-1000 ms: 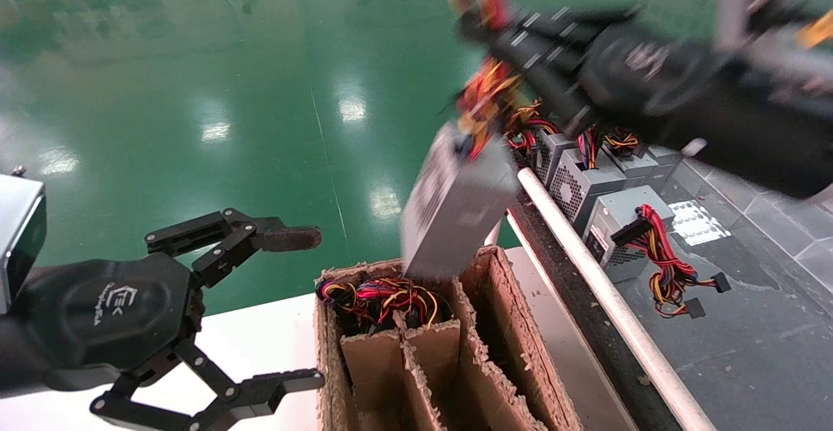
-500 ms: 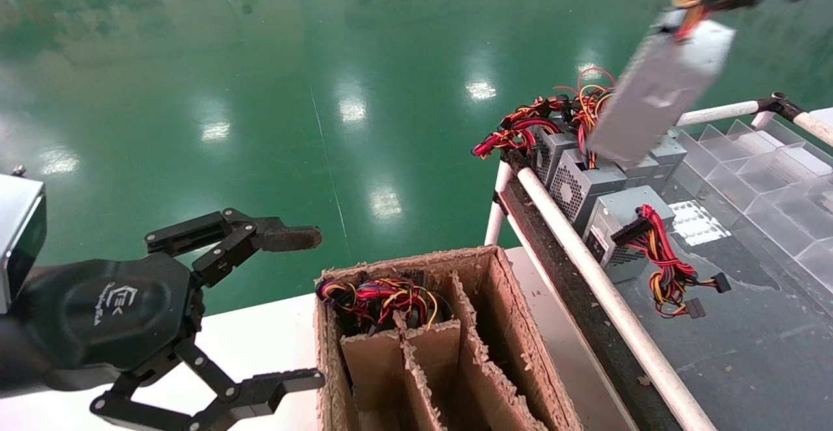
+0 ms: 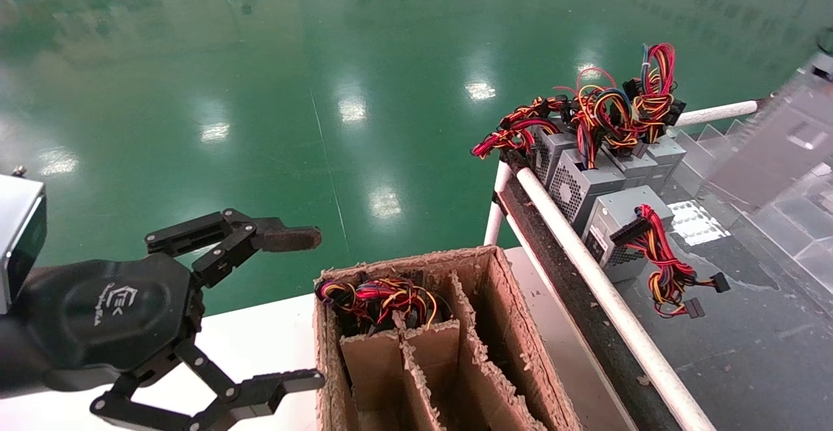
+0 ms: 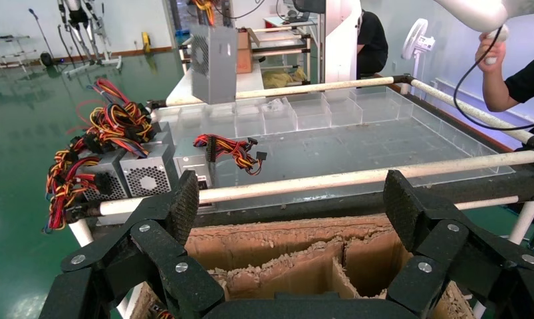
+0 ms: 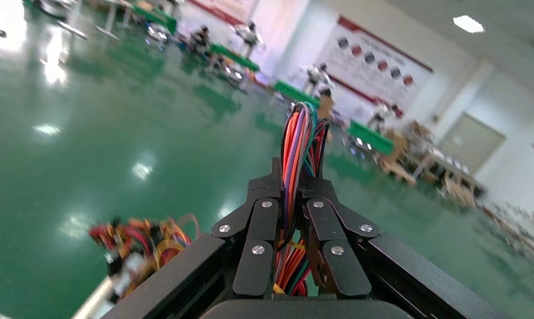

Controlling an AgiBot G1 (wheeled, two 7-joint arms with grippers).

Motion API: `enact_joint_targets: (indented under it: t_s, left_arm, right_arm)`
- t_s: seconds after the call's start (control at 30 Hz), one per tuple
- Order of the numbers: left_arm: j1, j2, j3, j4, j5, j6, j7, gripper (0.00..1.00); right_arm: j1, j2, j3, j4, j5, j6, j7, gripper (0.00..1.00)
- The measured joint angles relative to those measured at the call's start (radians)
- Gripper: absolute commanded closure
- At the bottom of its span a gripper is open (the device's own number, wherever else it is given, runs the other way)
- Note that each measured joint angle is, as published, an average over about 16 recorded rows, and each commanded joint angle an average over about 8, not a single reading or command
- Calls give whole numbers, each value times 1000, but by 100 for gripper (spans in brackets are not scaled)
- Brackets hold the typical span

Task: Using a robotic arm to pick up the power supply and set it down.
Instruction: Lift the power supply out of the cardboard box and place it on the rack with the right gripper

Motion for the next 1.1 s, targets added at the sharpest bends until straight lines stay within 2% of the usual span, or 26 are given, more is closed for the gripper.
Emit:
enact_joint_targets:
  t_s: [0.33,0.57,0.8,1.1]
  left_arm:
    - [0,0,1,0,0,0,0,0]
    - [0,0,1,0,-1,0,0,0]
    - [0,-1,1,0,-1,-1,1,0]
    - [0,-1,2,0,-1,-1,1,0]
  right_arm:
    - [-150,25,50,-52,28,-6,-29,100]
    - [-198,-1,37,-64,25,-21,-34,100]
    - [-172,-47,-12,-76,-7,-26,-28,100]
    - [-48,-117,-97,-135,-81,-44,-27,100]
